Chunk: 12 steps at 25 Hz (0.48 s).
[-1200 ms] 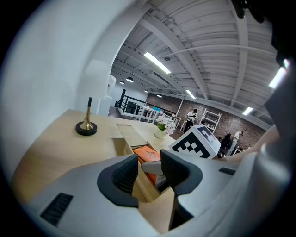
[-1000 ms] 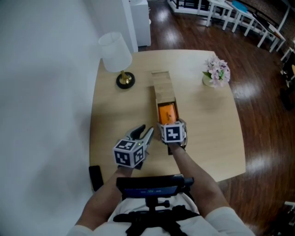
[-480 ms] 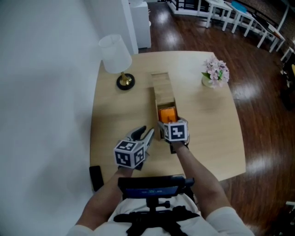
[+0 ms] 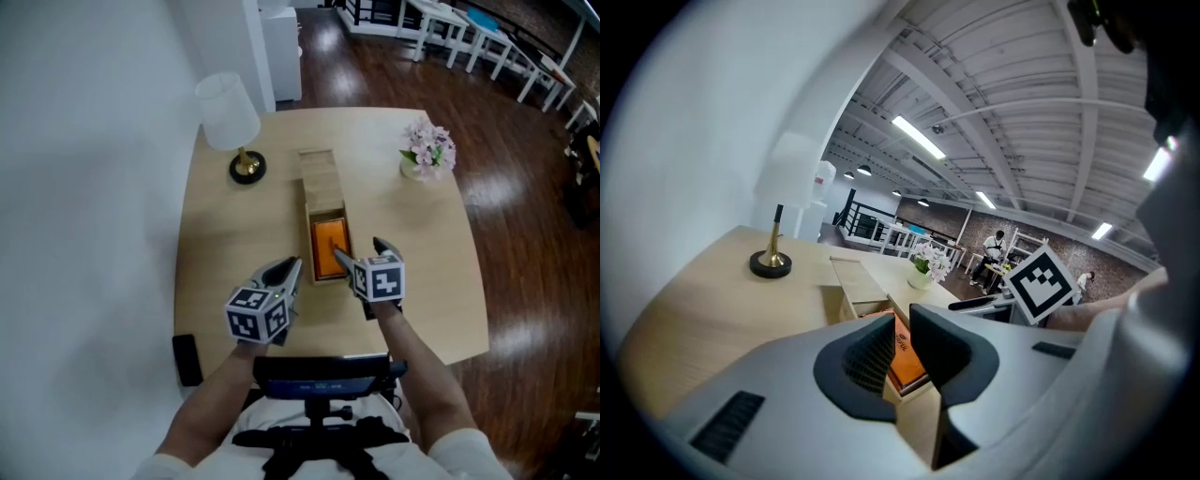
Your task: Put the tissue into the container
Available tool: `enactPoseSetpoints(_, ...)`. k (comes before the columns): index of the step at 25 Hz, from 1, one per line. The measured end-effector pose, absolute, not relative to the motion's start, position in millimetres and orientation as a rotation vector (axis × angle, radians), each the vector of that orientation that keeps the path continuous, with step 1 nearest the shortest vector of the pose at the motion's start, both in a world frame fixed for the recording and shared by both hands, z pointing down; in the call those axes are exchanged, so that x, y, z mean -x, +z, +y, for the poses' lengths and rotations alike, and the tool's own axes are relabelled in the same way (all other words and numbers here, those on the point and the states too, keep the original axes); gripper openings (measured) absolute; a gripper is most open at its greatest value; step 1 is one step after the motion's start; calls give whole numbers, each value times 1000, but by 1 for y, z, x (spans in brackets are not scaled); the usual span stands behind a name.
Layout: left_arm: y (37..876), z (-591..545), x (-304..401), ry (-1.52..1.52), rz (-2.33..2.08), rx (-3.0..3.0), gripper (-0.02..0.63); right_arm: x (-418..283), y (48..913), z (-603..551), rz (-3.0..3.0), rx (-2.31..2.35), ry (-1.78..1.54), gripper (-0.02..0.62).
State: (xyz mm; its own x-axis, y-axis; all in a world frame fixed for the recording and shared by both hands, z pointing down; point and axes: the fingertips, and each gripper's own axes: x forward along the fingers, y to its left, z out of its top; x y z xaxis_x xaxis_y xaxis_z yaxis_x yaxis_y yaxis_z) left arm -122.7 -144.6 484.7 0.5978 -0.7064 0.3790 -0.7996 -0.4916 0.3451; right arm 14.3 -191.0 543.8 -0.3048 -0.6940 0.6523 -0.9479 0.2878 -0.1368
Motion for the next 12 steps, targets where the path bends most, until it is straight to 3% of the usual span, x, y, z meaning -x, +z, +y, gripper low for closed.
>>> enactPoseSetpoints(6,478,-142,104,236,-1208,-2342,46,-43,514,-184,-2172,-1469,698,298)
enactPoseSetpoints(12,470,-135,91,222,-1233,-2344,46,-54,499,-178,-2250,-1416,692,200)
